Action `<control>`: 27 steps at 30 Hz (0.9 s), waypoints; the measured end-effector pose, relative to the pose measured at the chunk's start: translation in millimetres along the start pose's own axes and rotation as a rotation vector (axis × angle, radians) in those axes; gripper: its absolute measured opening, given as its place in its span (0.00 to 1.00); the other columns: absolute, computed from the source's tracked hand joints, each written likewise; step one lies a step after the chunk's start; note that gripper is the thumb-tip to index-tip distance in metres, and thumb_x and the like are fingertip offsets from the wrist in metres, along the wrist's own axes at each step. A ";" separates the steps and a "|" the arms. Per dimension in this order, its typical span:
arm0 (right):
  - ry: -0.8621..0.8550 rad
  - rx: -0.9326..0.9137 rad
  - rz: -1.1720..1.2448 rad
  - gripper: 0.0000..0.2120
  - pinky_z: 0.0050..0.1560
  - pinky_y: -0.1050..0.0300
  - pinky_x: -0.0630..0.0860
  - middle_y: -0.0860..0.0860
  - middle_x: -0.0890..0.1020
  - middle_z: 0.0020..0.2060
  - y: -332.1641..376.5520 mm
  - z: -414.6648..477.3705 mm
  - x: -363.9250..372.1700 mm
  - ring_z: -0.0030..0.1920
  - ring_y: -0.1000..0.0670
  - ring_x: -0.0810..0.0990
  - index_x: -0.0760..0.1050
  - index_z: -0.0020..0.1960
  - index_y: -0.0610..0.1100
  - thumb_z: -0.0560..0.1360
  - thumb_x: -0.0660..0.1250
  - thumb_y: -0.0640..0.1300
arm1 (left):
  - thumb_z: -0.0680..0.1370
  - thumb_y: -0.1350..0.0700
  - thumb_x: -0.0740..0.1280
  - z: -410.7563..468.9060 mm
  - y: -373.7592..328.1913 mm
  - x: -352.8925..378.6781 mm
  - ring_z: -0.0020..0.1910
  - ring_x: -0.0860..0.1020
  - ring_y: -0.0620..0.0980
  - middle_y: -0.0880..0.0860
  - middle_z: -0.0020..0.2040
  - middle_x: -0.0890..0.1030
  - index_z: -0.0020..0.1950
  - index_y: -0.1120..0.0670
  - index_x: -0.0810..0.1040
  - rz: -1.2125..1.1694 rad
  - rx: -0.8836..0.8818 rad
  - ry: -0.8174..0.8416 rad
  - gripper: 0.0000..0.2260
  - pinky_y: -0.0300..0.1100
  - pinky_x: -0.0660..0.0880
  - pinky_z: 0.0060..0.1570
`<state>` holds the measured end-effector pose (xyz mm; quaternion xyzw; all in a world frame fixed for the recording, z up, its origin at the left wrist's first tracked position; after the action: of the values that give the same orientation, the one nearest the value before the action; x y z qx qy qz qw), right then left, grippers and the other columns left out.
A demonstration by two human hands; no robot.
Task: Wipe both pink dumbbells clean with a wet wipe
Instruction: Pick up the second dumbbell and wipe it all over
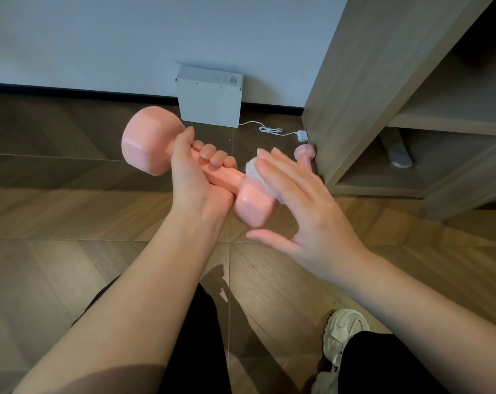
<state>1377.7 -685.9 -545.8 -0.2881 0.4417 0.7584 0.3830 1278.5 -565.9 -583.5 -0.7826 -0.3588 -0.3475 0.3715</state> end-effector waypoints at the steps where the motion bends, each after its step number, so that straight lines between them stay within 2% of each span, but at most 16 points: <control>1: 0.029 0.010 -0.020 0.38 0.71 0.35 0.63 0.43 0.65 0.75 -2.8 0.0 0.7 0.77 0.43 0.61 0.66 0.73 0.39 0.70 0.77 0.49 | 0.77 0.53 0.66 0.8 1.6 -0.7 0.21 0.62 0.44 0.46 0.24 0.65 0.33 0.52 0.68 -0.014 -0.017 -0.009 0.15 0.37 0.64 0.25; 3: 0.020 0.066 0.022 0.39 0.74 0.41 0.61 0.44 0.63 0.76 -6.0 0.7 1.0 0.77 0.45 0.60 0.66 0.73 0.42 0.68 0.78 0.49 | 0.77 0.52 0.67 2.4 4.4 -0.5 0.22 0.64 0.44 0.47 0.26 0.66 0.34 0.53 0.69 -0.026 -0.039 -0.003 0.14 0.37 0.66 0.27; 5: -0.011 0.136 0.126 0.39 0.74 0.54 0.61 0.46 0.67 0.74 -8.0 1.2 -0.2 0.76 0.51 0.63 0.67 0.72 0.45 0.66 0.80 0.48 | 0.77 0.53 0.67 4.3 6.5 2.7 0.24 0.67 0.45 0.48 0.26 0.68 0.34 0.53 0.69 -0.034 -0.046 0.045 0.14 0.37 0.69 0.29; 6: -0.035 0.163 0.175 0.38 0.73 0.57 0.63 0.48 0.71 0.71 -9.6 1.7 -2.3 0.74 0.53 0.66 0.68 0.71 0.46 0.65 0.81 0.47 | 0.77 0.53 0.67 4.8 6.7 5.6 0.26 0.71 0.46 0.49 0.27 0.70 0.34 0.54 0.69 -0.038 -0.048 0.089 0.14 0.37 0.71 0.30; 8: -0.137 0.228 0.290 0.32 0.70 0.54 0.69 0.50 0.77 0.65 -14.7 3.6 -12.3 0.68 0.55 0.73 0.73 0.67 0.45 0.66 0.80 0.42 | 0.78 0.51 0.66 4.6 5.6 12.3 0.37 0.81 0.50 0.51 0.33 0.78 0.33 0.54 0.69 -0.020 -0.036 0.206 0.15 0.40 0.78 0.36; 9: -0.203 0.278 0.365 0.26 0.67 0.51 0.72 0.50 0.80 0.62 -18.3 4.8 -18.3 0.64 0.55 0.77 0.76 0.65 0.43 0.69 0.78 0.40 | 0.79 0.50 0.64 3.6 5.2 15.8 0.42 0.83 0.52 0.52 0.35 0.79 0.33 0.54 0.69 0.023 -0.018 0.263 0.16 0.42 0.79 0.38; 10: -0.243 0.312 0.421 0.22 0.65 0.50 0.74 0.51 0.82 0.59 -21.4 5.5 -22.5 0.61 0.54 0.79 0.77 0.64 0.42 0.71 0.75 0.37 | 0.80 0.49 0.63 1.6 5.0 18.4 0.41 0.83 0.50 0.51 0.35 0.79 0.33 0.53 0.68 0.081 0.009 0.303 0.17 0.41 0.79 0.37; 11: -0.245 0.314 0.441 0.20 0.64 0.52 0.75 0.51 0.83 0.57 -19.9 7.3 -24.1 0.59 0.55 0.80 0.78 0.63 0.41 0.71 0.75 0.37 | 0.80 0.50 0.62 -0.8 5.7 20.3 0.35 0.81 0.47 0.48 0.32 0.76 0.33 0.52 0.67 0.140 0.039 0.317 0.17 0.38 0.76 0.32; 13: -0.181 0.254 0.414 0.18 0.64 0.59 0.72 0.50 0.82 0.58 -11.5 9.2 -19.8 0.60 0.57 0.79 0.80 0.59 0.40 0.71 0.75 0.40 | 0.80 0.51 0.62 -3.9 11.0 21.9 0.22 0.67 0.43 0.46 0.25 0.66 0.33 0.51 0.65 0.186 0.058 0.293 0.16 0.35 0.65 0.24; 15: -0.146 0.213 0.419 0.16 0.65 0.62 0.70 0.48 0.81 0.60 -5.1 9.1 -15.8 0.63 0.55 0.78 0.80 0.58 0.39 0.72 0.73 0.43 | 0.80 0.51 0.63 -4.0 16.8 19.5 0.21 0.61 0.42 0.45 0.24 0.62 0.34 0.50 0.64 0.139 -0.001 0.231 0.16 0.34 0.60 0.24; 19: -0.053 0.240 0.393 0.22 0.67 0.58 0.71 0.49 0.77 0.65 -6.6 7.9 -11.9 0.67 0.55 0.74 0.76 0.64 0.41 0.72 0.73 0.46 | 0.79 0.50 0.65 1.4 15.1 13.0 0.22 0.60 0.43 0.46 0.25 0.62 0.34 0.51 0.65 0.099 -0.048 0.161 0.16 0.35 0.60 0.26; 21: -0.009 0.245 0.388 0.26 0.67 0.61 0.69 0.52 0.74 0.68 -8.5 6.3 -9.1 0.69 0.56 0.72 0.72 0.66 0.44 0.71 0.75 0.49 | 0.79 0.50 0.65 3.0 12.6 12.6 0.22 0.61 0.43 0.46 0.25 0.62 0.34 0.51 0.65 0.086 -0.047 0.164 0.16 0.34 0.61 0.25; 25: 0.053 0.136 0.260 0.38 0.72 0.66 0.58 0.47 0.63 0.76 -10.9 3.6 -4.8 0.75 0.58 0.60 0.66 0.69 0.49 0.65 0.79 0.53 | 0.79 0.50 0.66 4.0 9.8 12.3 0.22 0.61 0.43 0.46 0.26 0.62 0.33 0.51 0.66 0.027 -0.060 0.171 0.16 0.34 0.62 0.25; 27: 0.057 0.119 0.205 0.45 0.72 0.67 0.55 0.46 0.60 0.76 -10.9 3.2 1.0 0.76 0.57 0.57 0.61 0.72 0.50 0.61 0.81 0.53 | 0.78 0.50 0.67 4.9 10.7 11.8 0.23 0.61 0.43 0.46 0.26 0.63 0.33 0.52 0.67 -0.019 -0.075 0.155 0.17 0.34 0.63 0.25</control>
<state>1385.9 -679.2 -550.0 -0.2394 0.5240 0.7575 0.3071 1294.5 -563.2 -579.8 -0.7634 -0.3229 -0.4238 0.3652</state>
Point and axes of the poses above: each hand's wrist, its own z-axis towards the middle knuckle, its own x-axis out of the palm, y = z × x, the point moved 5 cm from there along z, towards the middle knuckle
